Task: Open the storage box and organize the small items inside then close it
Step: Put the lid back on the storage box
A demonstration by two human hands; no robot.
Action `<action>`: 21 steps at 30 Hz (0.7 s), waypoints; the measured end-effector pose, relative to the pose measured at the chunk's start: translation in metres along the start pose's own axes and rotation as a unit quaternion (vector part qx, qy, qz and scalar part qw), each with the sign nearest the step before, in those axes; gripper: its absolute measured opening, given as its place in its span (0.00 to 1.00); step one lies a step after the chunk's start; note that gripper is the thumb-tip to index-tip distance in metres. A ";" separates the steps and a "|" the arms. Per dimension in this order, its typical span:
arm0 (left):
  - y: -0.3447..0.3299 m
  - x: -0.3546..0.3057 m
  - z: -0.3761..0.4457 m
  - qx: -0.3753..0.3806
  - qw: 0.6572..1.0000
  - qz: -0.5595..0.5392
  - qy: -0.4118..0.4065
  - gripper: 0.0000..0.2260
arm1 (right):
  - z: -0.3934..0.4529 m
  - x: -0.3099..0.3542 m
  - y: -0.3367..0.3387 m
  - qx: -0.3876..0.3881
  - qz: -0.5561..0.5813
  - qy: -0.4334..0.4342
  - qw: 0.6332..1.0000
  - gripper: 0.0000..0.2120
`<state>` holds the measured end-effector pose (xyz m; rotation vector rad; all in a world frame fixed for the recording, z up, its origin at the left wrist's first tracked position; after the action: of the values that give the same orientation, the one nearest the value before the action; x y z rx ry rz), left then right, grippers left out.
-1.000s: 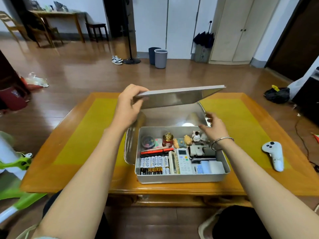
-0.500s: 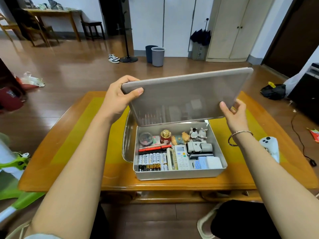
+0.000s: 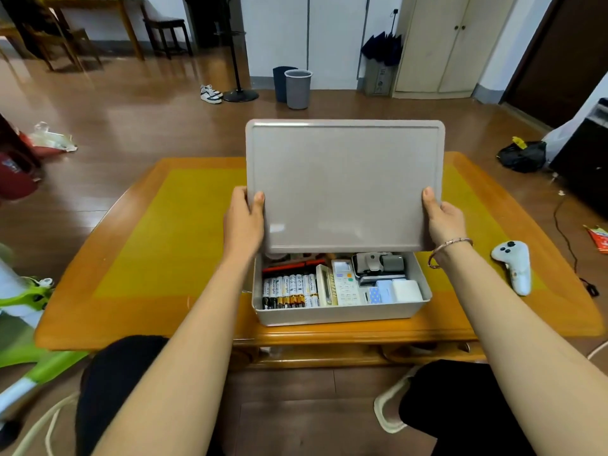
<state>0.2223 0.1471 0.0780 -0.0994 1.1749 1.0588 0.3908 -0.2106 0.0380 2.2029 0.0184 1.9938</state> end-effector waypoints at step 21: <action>-0.026 0.073 -0.076 0.088 0.972 0.156 0.153 0.13 | -0.030 -0.076 0.008 -0.056 -0.247 0.007 0.967 0.12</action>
<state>0.1872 0.1358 -0.0238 0.0660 1.5964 1.2380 0.3525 -0.2242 -0.0327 1.8789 0.4034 1.6841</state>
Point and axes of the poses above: each hand's wrist, its own z-axis towards the middle knuckle, its own y-axis out of the back of the hand, x = y × z, the point moved 10 cm from there along z, towards the middle knuckle, and after that the axes turned 8 degrees about -y, right-handed, at the moved point
